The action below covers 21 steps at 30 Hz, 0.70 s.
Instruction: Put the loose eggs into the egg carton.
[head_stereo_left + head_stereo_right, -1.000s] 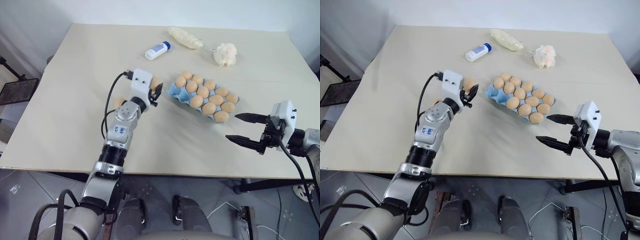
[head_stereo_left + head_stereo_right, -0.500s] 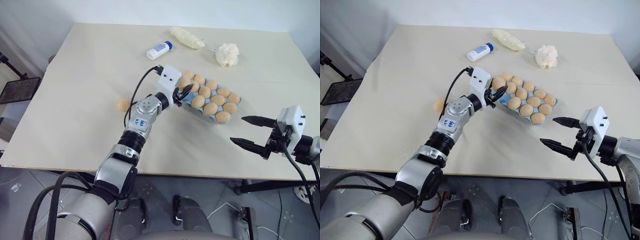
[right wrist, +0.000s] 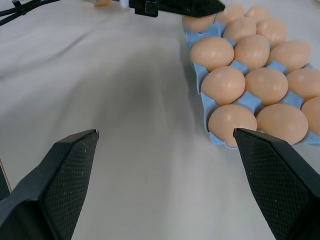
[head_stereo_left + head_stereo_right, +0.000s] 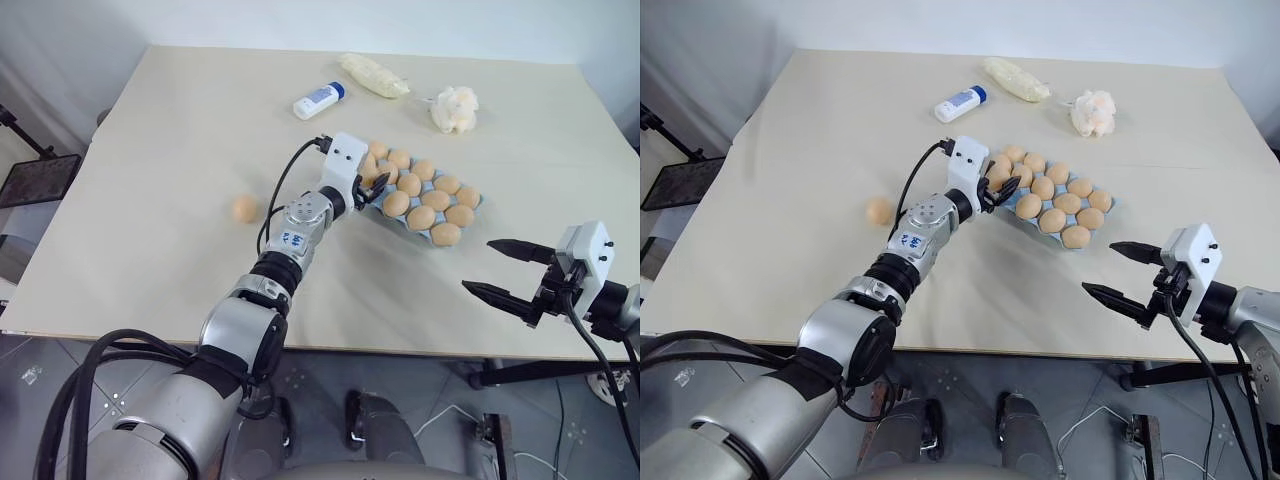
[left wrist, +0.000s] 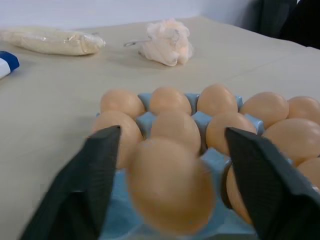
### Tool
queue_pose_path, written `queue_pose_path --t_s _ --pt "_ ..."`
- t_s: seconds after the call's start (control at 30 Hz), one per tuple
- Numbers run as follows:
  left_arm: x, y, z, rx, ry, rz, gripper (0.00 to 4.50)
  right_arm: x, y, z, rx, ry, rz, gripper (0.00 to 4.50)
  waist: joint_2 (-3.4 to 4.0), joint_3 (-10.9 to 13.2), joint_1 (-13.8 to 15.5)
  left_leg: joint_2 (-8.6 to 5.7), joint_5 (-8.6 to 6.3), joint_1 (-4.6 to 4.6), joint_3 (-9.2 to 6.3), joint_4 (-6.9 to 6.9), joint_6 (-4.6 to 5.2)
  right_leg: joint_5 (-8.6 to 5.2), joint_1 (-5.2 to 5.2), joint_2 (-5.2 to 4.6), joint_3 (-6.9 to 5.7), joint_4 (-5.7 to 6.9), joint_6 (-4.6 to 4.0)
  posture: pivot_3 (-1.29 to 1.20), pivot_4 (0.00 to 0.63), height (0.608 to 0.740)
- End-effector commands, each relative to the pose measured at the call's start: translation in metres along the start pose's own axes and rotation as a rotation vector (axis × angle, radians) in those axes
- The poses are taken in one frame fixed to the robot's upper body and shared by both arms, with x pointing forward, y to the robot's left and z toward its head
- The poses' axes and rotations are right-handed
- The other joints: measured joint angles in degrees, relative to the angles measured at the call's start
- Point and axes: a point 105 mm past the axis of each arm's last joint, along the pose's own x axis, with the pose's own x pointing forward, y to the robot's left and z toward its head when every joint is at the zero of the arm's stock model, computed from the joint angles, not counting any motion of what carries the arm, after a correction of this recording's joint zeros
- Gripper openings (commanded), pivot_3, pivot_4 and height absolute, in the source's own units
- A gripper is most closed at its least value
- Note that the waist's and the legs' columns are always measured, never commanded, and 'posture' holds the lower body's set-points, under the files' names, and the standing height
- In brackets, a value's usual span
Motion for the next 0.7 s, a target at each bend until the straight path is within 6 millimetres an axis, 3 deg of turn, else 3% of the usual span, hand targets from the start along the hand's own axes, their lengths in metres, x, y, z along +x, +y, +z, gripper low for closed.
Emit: queue_pose_path --t_s 0.03,0.4,0.53,0.7 --pt "0.005 -0.005 0.019 0.037 -0.045 -0.024 4.49 -0.005 -0.003 0.012 -0.033 -0.037 -0.024 4.5 0.0 0.0 0.0 0.0 0.0 0.0 0.0 0.0 0.0 0.0 0.0 0.0 0.0 0.0 0.0 0.0 0.15 0.74" --pt "-0.011 0.002 0.021 0.144 -0.103 -0.081 4.49 -0.003 -0.003 0.016 -0.036 -0.059 -0.014 4.5 0.01 0.0 -0.1 0.02 0.01 0.0 0.01 -0.02 0.0 0.0 0.0 0.02 0.0 0.02 0.0 0.0 0.15 0.74" --pt "-0.037 0.005 0.015 0.145 -0.173 -0.115 4.49 -0.005 -0.002 0.026 -0.043 -0.121 0.007 4.5 0.03 0.0 -0.3 0.19 0.02 0.03 0.03 -0.04 -0.02 0.0 -0.01 0.02 0.03 0.06 0.0 0.0 0.15 0.74" --pt "-0.092 0.003 0.003 0.097 -0.259 -0.143 4.49 -0.004 0.001 0.035 -0.046 -0.205 0.036 4.5 0.04 0.0 -0.3 0.35 0.05 0.05 0.04 0.05 -0.02 0.0 0.0 0.02 0.06 0.21 -0.01 0.0 0.15 0.74"
